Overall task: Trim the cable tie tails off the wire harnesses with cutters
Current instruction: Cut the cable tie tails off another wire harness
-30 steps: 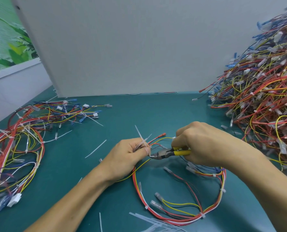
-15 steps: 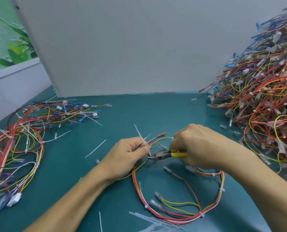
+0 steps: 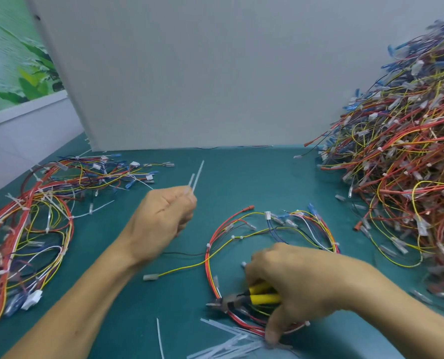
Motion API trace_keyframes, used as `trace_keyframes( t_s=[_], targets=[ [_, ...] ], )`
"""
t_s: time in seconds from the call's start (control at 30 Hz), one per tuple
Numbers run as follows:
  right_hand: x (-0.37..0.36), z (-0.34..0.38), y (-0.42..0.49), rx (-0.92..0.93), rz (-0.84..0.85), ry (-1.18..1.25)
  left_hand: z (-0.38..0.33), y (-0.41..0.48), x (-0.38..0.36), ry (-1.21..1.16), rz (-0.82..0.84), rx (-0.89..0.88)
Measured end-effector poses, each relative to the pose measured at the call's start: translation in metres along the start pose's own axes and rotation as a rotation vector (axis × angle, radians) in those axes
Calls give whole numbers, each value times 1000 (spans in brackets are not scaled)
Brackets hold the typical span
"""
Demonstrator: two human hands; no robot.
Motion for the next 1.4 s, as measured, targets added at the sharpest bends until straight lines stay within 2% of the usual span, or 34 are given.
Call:
trace_keyframes(
  t_s=[0.23, 0.37, 0.5, 0.6, 0.7, 0.77, 0.87, 0.97, 1.1, 1.23, 1.33, 1.4],
  targets=[
    [15, -28, 23, -50, -269, -2, -21, -25, -26, 452, 380, -148],
    [16, -42, 32, -83, -304, 58, -8, -47, -65, 810, 623, -160],
    [18, -47, 31, -108, -304, 133, -7, -57, -75, 975, 678, -177],
    [29, -54, 23, -158, -374, 209, -10, -57, -74, 1016, 675, -223],
    [43, -70, 10, -325, -518, 219, -11, -57, -74, 996, 652, -219],
    [48, -85, 0, -493, -568, 134, -10, -53, -73, 928, 600, -157],
    [49, -109, -13, -746, -555, -27, -9, -38, -64, 827, 384, -90],
    [36, -122, -18, -915, -435, -89, -6, -22, -50, 898, 132, -39],
    [22, -122, -13, -917, -325, -55, 6, 6, -39, 976, -75, 85],
    [23, -116, -9, -869, -325, -5, 31, 42, -37, 1062, -84, 363],
    [20, -115, -7, -867, -414, 72, 47, 55, -36, 1015, -81, 522],
    [18, -118, -6, -883, -519, 200, 53, 56, -32, 844, -134, 564]
  ],
)
Point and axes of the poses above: each hand's wrist, its own y-axis towards the middle knuckle, its own x-axis out of the back of the hand, z = x × y, the point moved 4 cm from there along y, towards the middle knuckle, and after that the axes turned 3 degrees about -z, right-handed, at the moved point
